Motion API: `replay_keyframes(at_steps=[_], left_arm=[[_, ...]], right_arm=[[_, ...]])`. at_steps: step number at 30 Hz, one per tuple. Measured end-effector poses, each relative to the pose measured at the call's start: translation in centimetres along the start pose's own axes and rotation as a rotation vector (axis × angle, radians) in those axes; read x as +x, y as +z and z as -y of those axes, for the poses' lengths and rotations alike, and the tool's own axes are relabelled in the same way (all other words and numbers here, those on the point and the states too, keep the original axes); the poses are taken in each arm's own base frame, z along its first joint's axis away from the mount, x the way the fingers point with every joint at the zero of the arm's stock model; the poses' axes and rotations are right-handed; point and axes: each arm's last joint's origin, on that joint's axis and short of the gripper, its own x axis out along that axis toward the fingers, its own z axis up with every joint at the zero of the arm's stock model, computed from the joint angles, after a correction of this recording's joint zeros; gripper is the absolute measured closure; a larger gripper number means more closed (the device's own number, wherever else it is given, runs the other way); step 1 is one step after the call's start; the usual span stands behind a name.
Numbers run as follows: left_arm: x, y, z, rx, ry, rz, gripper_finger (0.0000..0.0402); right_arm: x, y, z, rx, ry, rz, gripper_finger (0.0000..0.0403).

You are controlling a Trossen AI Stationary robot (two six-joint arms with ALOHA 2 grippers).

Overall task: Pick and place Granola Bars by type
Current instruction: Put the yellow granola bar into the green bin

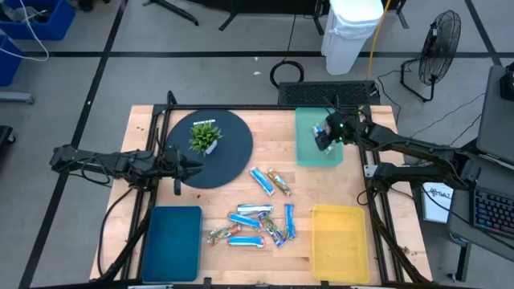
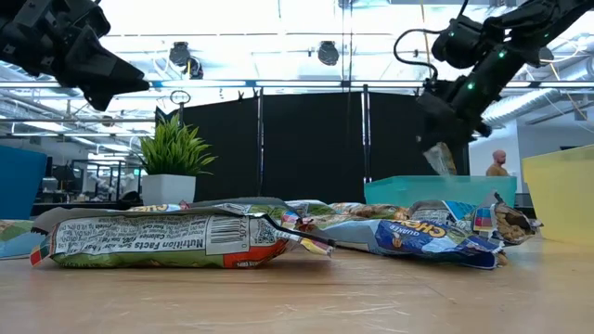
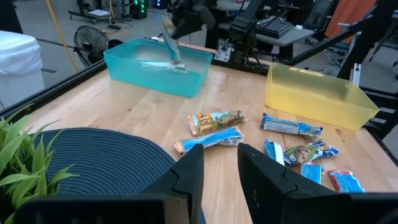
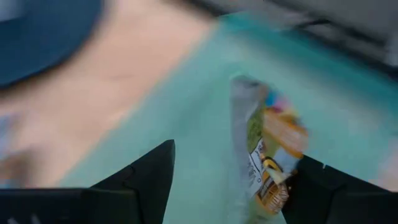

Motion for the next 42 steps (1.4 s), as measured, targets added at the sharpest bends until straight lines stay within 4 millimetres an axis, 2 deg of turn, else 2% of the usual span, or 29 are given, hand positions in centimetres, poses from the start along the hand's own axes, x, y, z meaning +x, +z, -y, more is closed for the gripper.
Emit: replay_keyframes(at_steps=[3,7,10,14,16,20,28,35,38,42], left_arm=[[0.0,0.0,0.0,-0.001,-0.001,0.001,0.0300],[0.0,0.0,0.0,0.001,0.000,0.001,0.0300],[0.0,0.0,0.0,0.001,0.000,0.002,0.0300],[0.0,0.0,0.0,0.000,-0.001,0.003,0.0300],[0.0,0.0,0.0,0.001,-0.001,0.002,0.0300],[0.0,0.0,0.0,0.001,-0.001,0.002,0.0300],[0.0,0.0,0.0,-0.001,-0.001,0.004,0.0300],[0.0,0.0,0.0,-0.001,-0.001,0.005,0.0300],[0.0,0.1,0.0,-0.001,-0.001,0.005,0.0300],[0.0,0.1,0.0,-0.001,-0.001,0.006,0.0300]], right_arm=[[-0.1,0.2,-0.9,-0.033,0.255,-0.024,0.0171],[0.0,0.3,-0.4,0.039,0.112,0.011,0.0171],[0.0,0.2,-0.9,-0.017,0.241,-0.023,0.0171],[0.1,0.0,0.1,0.038,-0.012,-0.002,0.0170],[0.1,-0.1,-0.1,0.022,0.017,-0.009,0.0170],[0.0,0.4,-0.9,0.009,0.198,0.006,0.0170],[-1.3,1.0,-5.3,-0.204,0.667,0.119,0.0170],[-2.3,-0.7,-10.5,-0.348,0.897,0.142,0.0170],[-2.3,-2.0,-13.0,-0.420,0.906,0.175,0.0170],[-2.4,-3.0,-16.0,-0.501,0.807,0.161,0.0170]])
